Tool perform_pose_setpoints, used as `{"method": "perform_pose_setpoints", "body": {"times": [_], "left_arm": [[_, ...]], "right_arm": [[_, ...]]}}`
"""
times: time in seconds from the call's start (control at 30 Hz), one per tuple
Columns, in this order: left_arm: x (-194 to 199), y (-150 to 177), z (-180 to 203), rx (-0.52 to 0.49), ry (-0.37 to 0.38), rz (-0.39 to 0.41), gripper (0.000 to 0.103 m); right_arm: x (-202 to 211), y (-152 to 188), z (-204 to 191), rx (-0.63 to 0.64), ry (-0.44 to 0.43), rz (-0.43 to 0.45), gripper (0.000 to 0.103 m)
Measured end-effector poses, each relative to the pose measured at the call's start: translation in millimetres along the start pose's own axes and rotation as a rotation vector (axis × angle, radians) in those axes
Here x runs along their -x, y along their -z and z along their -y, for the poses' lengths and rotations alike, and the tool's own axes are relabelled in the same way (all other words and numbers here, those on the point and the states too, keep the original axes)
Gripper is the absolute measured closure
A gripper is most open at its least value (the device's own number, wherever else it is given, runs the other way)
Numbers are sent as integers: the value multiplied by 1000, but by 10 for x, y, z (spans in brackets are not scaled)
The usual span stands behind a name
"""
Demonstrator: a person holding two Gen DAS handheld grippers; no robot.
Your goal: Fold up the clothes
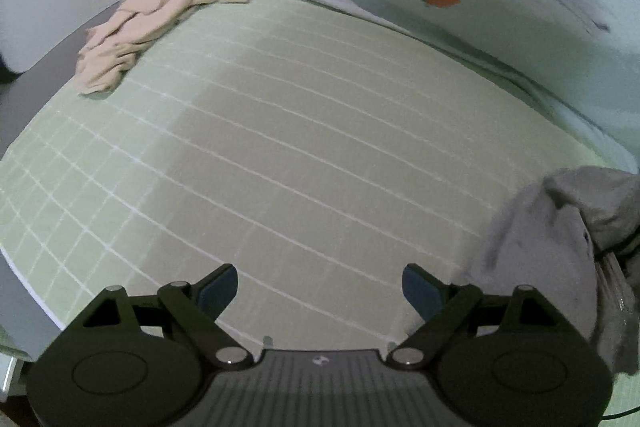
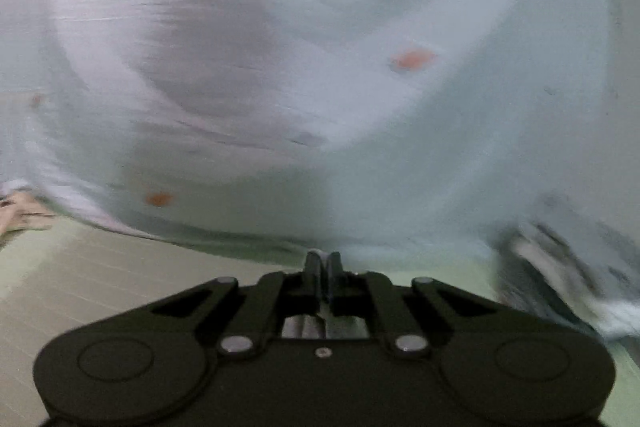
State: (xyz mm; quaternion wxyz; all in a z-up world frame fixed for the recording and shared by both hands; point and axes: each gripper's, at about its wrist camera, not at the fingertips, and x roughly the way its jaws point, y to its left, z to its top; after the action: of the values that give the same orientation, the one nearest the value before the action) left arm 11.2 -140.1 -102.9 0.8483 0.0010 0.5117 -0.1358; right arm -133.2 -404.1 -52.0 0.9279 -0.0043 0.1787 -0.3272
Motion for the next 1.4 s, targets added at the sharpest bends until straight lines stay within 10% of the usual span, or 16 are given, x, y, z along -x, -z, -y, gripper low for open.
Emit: {"method": "perform_pose_setpoints", "body": {"times": [0.4, 0.5, 0.63, 1.03, 1.4], "left_arm": [[-230, -465, -1045, 122, -109, -55, 13], [-286, -545, -1109, 105, -111, -57, 13], [-395, -608, -981, 65, -71, -67, 13], [-425, -336, 106, -179, 210, -148, 13], [-250, 79, 278, -169, 230, -178, 13]], "right_arm": [[-584, 162, -2364, 28, -532, -214, 103], [-445, 235, -2484, 81, -518, -227, 99], [-297, 166, -2046, 13, -426, -221, 63], [-71, 647, -185, -275, 30, -385, 57], [451, 1146, 22, -424, -95, -511, 58]]}}
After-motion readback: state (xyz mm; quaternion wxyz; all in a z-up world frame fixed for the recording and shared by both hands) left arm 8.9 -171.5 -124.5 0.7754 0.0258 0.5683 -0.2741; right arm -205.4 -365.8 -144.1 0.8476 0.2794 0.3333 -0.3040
